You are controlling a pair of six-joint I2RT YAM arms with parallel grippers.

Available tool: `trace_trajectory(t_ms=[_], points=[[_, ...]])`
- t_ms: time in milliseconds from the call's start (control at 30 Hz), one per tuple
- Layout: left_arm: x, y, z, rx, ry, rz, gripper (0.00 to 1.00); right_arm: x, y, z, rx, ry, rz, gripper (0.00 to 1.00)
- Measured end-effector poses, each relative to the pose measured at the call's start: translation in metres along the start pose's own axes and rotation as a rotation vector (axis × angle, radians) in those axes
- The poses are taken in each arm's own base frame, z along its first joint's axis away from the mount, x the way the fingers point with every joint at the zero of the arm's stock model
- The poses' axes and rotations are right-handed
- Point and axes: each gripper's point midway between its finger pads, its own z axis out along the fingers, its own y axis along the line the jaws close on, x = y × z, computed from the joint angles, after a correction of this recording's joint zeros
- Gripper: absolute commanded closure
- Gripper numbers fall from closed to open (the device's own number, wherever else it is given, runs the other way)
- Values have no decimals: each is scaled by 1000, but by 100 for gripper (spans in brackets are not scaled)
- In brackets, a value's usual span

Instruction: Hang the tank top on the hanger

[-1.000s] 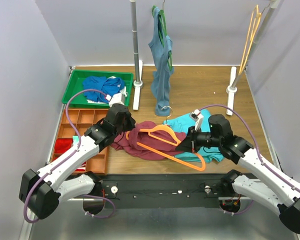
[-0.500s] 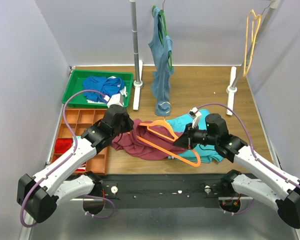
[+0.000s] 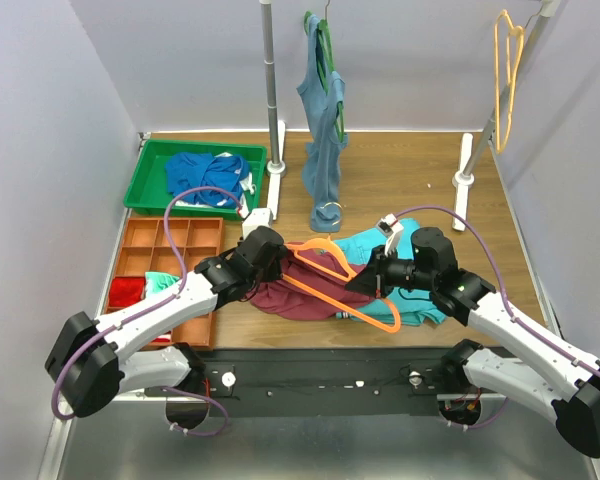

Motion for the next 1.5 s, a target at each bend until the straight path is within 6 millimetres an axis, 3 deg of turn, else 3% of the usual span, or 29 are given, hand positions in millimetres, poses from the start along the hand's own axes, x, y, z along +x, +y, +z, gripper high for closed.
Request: trace_trajectory(t_ms=[100,133,233,367,500,633,833,933,1000,1133,1233,1267,1500], points=[[3,8,9,-60,-1,29,67,0,0,0,-1,0,-1,99],[3,11,11,-77,-5,39,80,0,0,0,-1,0,-1,99],[1,15,14,-113,-26,56,100,0,0,0,-1,1,0,99],[-2,10,10,-105,-50,69,100,1,-1,2,1,8,2,99],[-13,-5,-8,-50,-88,69,100,1,1,10,-6,28,-1,99],[-31,-15,-32,0,-137,50,100,-1,13,25,-34,62,-34,99],[-42,-11,-49,-2,-159,41,100,-12,33,39,-67,63,-95,99],[-41,-7,-54,-6,-156,44,84,-17,35,38,-69,42,-113,99],[-42,-3,-59,-8,-157,49,81,-21,38,36,-78,26,-123,99],[-50,-2,-74,13,-181,42,63,-28,46,36,-115,-15,-148,99],[-60,-4,-87,41,-209,32,53,-23,46,42,-148,-26,-156,99],[-63,-5,-91,54,-220,29,45,-19,44,46,-157,-22,-156,99],[-69,-18,-100,128,-229,40,38,3,37,68,-170,31,-151,99]])
